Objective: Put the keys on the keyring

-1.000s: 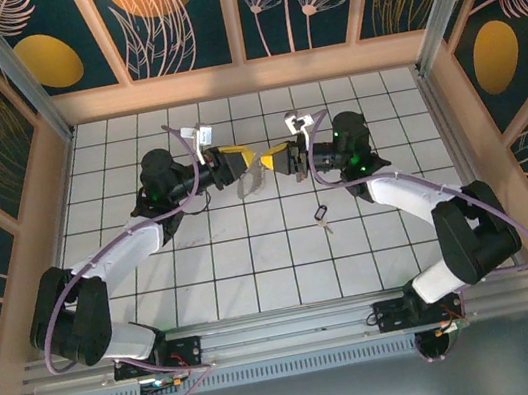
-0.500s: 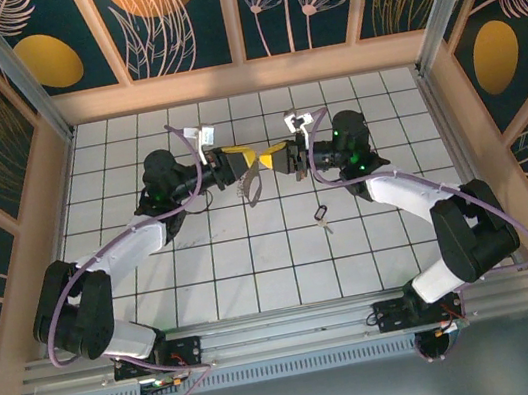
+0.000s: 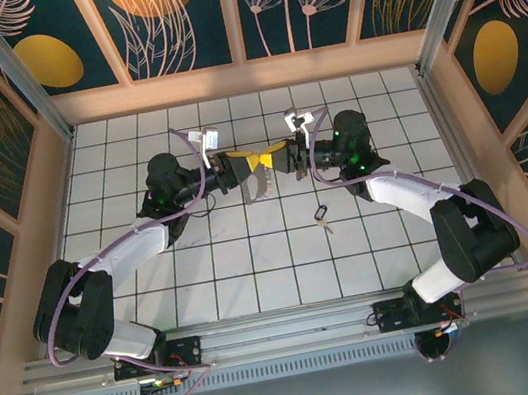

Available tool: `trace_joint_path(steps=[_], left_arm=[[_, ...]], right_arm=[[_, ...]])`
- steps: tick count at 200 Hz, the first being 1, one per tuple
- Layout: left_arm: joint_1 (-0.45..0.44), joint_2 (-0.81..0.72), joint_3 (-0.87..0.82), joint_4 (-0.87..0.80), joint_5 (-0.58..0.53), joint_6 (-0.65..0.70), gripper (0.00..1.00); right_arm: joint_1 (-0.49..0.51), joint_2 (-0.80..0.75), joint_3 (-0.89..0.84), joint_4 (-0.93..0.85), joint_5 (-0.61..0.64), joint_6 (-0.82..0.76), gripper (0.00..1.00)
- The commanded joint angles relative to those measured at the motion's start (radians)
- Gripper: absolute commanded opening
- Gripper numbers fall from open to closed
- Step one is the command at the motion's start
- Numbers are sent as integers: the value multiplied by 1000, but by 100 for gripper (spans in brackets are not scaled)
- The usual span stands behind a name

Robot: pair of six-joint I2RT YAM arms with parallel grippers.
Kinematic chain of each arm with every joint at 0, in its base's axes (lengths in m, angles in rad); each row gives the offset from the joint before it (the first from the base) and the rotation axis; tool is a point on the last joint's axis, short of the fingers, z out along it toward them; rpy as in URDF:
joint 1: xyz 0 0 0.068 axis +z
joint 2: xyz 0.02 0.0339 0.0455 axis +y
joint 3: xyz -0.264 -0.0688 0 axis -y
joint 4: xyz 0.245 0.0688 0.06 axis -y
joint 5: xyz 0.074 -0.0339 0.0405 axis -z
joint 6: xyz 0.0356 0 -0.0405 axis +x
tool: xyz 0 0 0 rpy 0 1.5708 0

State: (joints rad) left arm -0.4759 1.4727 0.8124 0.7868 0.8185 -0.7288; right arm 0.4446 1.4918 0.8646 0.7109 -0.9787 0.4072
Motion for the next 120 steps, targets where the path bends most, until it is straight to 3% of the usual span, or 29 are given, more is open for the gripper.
trace_joint_path(steps=[1, 120], left_arm=[[-19, 1, -3, 69, 30, -10, 23], [-30, 2, -13, 130, 7, -40, 9]], right_arm=[[-2, -23, 7, 53, -14, 9, 0], [3, -30, -1, 28, -8, -13, 0]])
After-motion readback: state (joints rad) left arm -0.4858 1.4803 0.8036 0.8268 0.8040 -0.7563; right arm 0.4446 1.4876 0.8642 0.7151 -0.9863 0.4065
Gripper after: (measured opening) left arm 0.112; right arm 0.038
